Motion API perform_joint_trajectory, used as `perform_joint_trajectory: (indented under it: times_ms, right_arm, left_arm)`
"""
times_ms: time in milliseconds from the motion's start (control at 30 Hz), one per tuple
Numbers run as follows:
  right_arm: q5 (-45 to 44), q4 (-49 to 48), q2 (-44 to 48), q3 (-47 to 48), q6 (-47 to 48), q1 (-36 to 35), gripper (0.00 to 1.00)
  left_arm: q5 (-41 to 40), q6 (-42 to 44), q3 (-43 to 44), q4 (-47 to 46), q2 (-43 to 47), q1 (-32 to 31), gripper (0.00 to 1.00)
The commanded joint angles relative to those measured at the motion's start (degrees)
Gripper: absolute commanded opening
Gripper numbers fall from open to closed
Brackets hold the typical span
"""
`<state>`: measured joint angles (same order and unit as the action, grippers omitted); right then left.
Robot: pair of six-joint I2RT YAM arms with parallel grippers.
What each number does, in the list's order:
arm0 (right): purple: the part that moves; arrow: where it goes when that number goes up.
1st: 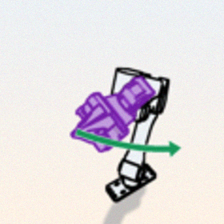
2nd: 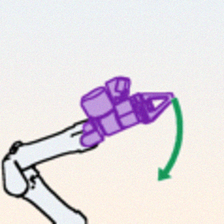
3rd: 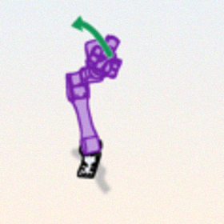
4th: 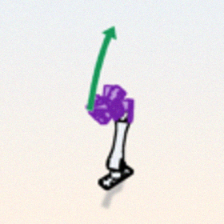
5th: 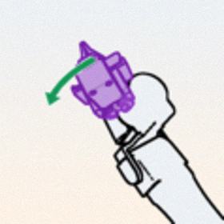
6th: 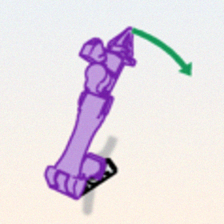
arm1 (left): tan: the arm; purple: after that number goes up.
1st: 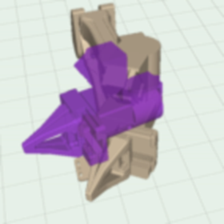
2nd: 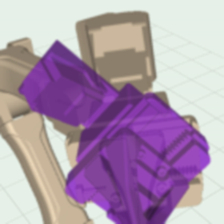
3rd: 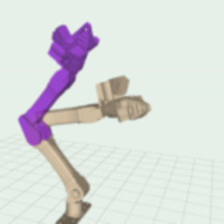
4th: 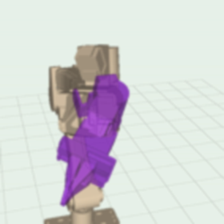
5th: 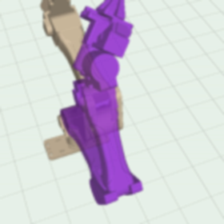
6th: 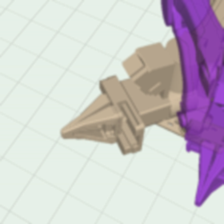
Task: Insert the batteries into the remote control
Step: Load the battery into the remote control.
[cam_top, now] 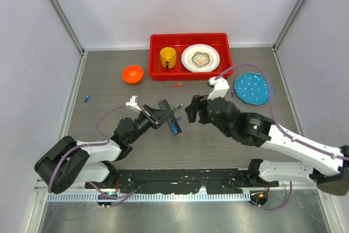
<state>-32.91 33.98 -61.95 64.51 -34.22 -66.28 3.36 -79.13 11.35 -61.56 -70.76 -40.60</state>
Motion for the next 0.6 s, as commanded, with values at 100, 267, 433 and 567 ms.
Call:
perform_joint_trajectory:
  times_ms: [100,267,433,567]
  right_arm:
    - [19.88,-19.96,10.01,-18.08,-8.49,11.52,0.78]
    - [30.77,-28.25,11.5,-23.19,-11.04,13.72,0.79]
    - [38.87,-35.54,12.56,-27.06,-12.72,16.27,0.79]
    - [44.84,-39.94,11.16,-28.65,-12.63,16.62,0.79]
  left_arm:
    - [15.25,-1.19,0.07,-25.68,-7.18,3.33,0.0]
    - [21.86,-1.64,3.4,-27.03,-9.31,3.51,0.0]
    - [23.36,-0.32,4.9,-27.03,-7.46,3.51,0.0]
    - [24.33,-0.41,5.26,-27.03,-6.85,3.51,0.0]
